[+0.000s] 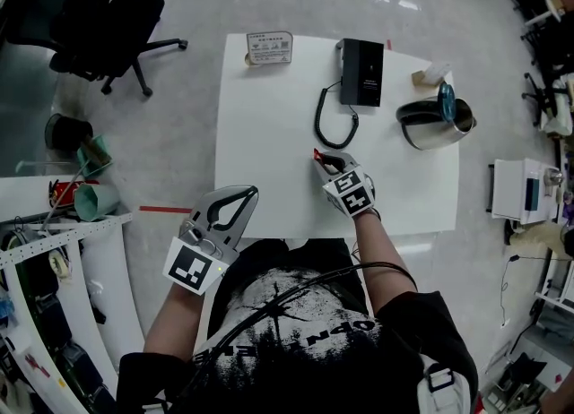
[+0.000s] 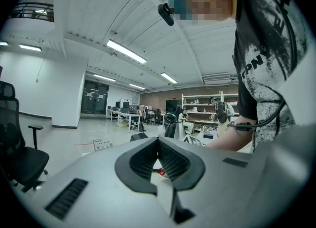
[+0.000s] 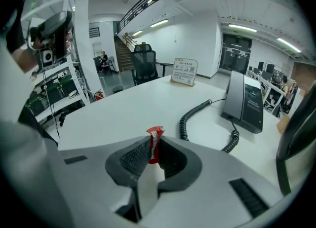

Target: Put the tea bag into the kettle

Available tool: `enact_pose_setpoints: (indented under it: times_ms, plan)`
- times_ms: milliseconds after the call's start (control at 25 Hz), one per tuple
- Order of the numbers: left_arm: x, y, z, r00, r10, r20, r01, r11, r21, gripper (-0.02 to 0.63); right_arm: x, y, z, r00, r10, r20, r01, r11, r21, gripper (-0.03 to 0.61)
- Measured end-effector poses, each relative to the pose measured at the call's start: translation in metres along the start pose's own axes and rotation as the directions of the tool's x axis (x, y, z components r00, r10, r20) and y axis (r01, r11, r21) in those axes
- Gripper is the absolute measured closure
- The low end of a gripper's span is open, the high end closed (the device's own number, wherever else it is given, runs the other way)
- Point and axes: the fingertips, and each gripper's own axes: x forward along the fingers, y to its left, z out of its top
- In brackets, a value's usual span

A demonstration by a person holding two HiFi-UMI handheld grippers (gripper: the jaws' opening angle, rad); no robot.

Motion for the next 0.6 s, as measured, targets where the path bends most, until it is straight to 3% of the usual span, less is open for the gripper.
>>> enact_pose_setpoints:
  times_ms: [280, 600]
  plan:
    - [0.031, -0.016, 0.004, 0.994, -0.11, 0.022, 0.109, 0.994, 0.015, 0.603, -0.063, -0.019, 0.041, 0.983, -0.085, 0.161, 0.091, 0.995, -0.029, 0.523]
    - [0.086, -0.06, 0.023, 0.961, -0.27, 0.051, 0.266, 0.961, 0.076, 0.603, -0.153, -0.068, 0.054, 0.927, -0.245, 0.285, 0.254, 0.967, 0.003, 0.523]
